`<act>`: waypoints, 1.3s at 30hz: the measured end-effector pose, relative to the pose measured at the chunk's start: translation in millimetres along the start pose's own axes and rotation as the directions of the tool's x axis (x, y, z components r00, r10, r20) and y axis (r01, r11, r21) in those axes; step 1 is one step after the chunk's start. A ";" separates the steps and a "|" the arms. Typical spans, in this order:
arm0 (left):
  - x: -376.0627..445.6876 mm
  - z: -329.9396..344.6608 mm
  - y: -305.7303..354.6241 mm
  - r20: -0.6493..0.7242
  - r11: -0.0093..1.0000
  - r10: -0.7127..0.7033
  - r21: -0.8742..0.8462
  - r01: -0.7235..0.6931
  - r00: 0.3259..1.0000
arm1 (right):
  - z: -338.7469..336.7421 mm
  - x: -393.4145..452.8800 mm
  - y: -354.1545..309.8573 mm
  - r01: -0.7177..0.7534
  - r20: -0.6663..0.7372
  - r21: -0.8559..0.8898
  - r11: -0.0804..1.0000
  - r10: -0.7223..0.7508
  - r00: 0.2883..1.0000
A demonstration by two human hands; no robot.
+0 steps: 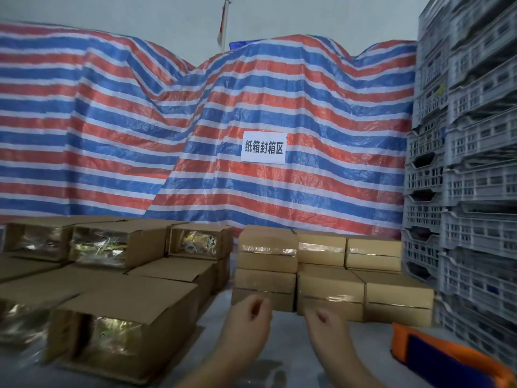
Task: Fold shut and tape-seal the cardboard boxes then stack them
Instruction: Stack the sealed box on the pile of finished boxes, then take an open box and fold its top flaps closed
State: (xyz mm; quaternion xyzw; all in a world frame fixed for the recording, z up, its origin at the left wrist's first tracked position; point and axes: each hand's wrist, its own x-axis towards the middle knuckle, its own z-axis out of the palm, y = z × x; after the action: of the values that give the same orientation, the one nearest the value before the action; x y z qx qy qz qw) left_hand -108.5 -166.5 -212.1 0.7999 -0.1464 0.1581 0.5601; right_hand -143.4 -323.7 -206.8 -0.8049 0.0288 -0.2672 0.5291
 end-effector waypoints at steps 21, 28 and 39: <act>-2.3 -80.2 45.2 -0.054 0.877 0.435 0.251 -0.410 0.899 | 29.5 13.9 -25.2 0.328 0.153 -0.105 0.939 -0.311 0.938; 45.2 -158.3 41.1 -0.021 0.771 0.395 0.550 -0.319 0.918 | 103.4 65.3 -115.1 0.344 0.252 0.024 0.939 -0.338 0.907; 127.0 -294.1 -30.7 -0.290 0.588 0.136 0.793 0.158 0.947 | 222.8 94.3 -143.0 0.359 0.391 0.036 0.933 -0.344 0.854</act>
State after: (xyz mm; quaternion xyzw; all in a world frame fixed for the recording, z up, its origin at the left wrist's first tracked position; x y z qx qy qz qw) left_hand -6.7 113.6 -90.4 0.9303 0.0394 0.3312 0.1528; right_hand 6.1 -105.6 -111.4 -0.8434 -0.2194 -0.1927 0.4509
